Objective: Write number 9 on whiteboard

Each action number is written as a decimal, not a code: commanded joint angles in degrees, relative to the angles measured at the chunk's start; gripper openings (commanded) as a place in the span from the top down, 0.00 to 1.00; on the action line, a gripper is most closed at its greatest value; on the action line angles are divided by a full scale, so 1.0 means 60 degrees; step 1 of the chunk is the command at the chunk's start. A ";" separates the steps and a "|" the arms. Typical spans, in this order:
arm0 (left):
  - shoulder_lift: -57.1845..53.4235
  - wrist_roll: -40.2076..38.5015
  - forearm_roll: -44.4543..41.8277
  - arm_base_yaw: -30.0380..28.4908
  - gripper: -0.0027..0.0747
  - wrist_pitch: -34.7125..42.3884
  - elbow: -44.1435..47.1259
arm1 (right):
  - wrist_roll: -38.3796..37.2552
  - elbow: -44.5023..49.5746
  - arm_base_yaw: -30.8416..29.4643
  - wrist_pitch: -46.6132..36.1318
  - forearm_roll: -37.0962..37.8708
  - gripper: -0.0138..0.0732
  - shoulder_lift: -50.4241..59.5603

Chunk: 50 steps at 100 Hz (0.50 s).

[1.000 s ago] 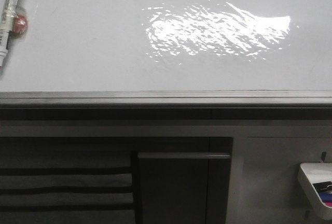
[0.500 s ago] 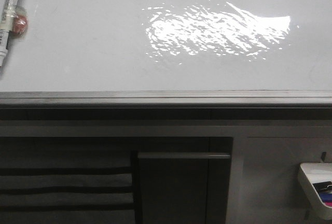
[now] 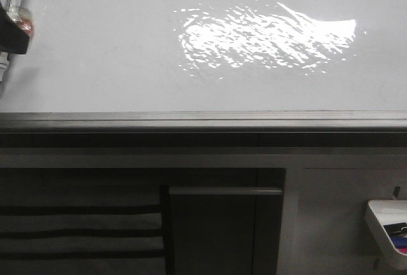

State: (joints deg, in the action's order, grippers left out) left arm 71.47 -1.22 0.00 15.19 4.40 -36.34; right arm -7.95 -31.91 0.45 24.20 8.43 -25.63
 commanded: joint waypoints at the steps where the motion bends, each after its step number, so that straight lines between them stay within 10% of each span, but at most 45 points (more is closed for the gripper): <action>1: 0.0170 -0.0012 0.0000 0.0050 0.31 0.1129 -0.0306 | 0.0003 -0.0334 -0.0037 -0.0773 0.0095 0.21 -0.0123; 50: 0.0634 -0.0012 0.0000 0.0050 0.83 0.1349 -0.0306 | 0.0003 -0.0334 -0.0037 -0.0773 0.0095 0.21 -0.0123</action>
State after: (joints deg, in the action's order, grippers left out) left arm 76.16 -1.22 0.00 15.19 8.51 -36.45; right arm -7.95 -31.91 0.45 24.10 8.43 -25.63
